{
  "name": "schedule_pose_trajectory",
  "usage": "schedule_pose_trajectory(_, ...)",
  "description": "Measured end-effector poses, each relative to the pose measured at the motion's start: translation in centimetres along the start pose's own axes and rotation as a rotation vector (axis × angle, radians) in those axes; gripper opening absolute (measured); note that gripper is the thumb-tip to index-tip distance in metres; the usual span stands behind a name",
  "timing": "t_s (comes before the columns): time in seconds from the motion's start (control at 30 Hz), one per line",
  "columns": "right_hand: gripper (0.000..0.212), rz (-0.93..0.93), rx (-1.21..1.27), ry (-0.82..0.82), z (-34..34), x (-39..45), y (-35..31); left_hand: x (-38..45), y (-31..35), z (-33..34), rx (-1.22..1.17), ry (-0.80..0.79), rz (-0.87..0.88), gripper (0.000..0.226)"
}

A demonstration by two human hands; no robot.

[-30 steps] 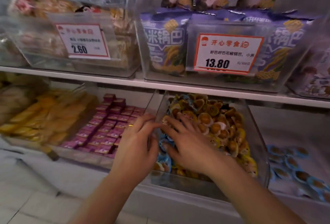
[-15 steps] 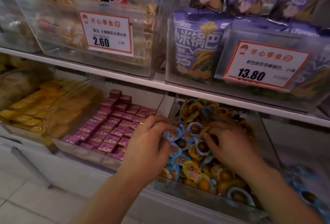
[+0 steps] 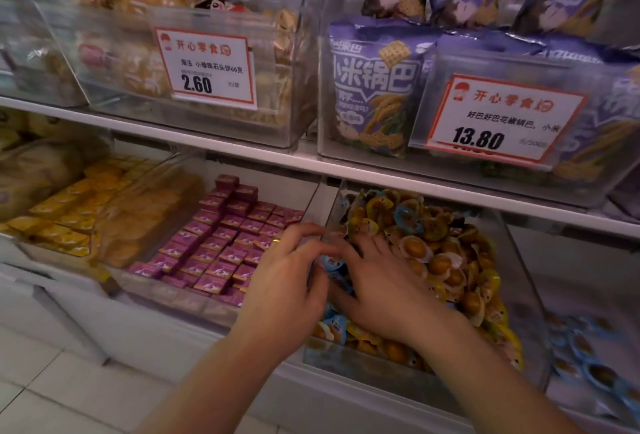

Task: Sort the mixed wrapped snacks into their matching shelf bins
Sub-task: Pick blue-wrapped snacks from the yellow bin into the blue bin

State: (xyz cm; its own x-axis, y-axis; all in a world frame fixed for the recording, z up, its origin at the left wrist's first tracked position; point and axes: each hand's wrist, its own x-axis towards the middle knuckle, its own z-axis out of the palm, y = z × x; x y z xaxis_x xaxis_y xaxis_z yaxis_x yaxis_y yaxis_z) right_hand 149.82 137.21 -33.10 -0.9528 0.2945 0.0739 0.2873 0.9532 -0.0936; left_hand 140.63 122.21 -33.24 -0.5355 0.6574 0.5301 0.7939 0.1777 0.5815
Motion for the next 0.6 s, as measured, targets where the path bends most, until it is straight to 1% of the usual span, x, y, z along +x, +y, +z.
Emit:
schedule_pose_trajectory(0.07, 0.075, 0.007, 0.055, -0.049, 0.1, 0.6, -0.1, 0.0, 0.1, -0.2, -0.007, -0.004, -0.004, 0.031)
schedule_pose_trajectory(0.17, 0.067, 0.035, 0.131, -0.041, 0.0, 0.9, 0.2, 0.2, 0.1, -0.4, -0.015, -0.025, -0.008, 0.029)
schedule_pose_trajectory(0.27, 0.045, -0.007, 0.163, -0.024, -0.3, 0.8, 0.5, 0.3, -0.2, -0.7, -0.009, -0.053, -0.01, 0.027)
schedule_pose_trajectory(0.33, 0.031, -0.047, 0.235, 0.029, -0.5, 0.5, 1.1, 0.3, -0.2, -0.7, -0.002, -0.062, -0.007, 0.025)
schedule_pose_trajectory(0.4, 0.024, -0.056, 0.333, 0.07, -0.8, 0.0, 1.9, 0.2, 0.0, -0.8, 0.026, -0.059, 0.005, 0.025)
schedule_pose_trajectory(0.47, 0.022, 0.007, 0.46, 0.079, -1.1, -0.5, 2.5, 0.1, 0.4, -1.0, 0.124, -0.054, 0.053, 0.025)
schedule_pose_trajectory(0.53, 0.018, 0.091, 0.541, 0.08, -1.4, -0.6, 3.2, 0.0, 1.0, -1.1, 0.253, -0.027, 0.16, 0.028)
schedule_pose_trajectory(0.6, 0.015, 0.143, 0.596, 0.095, -1.7, -0.5, 3.6, -0.4, 2.1, -0.4, 0.286, -0.031, 0.266, 0.032)
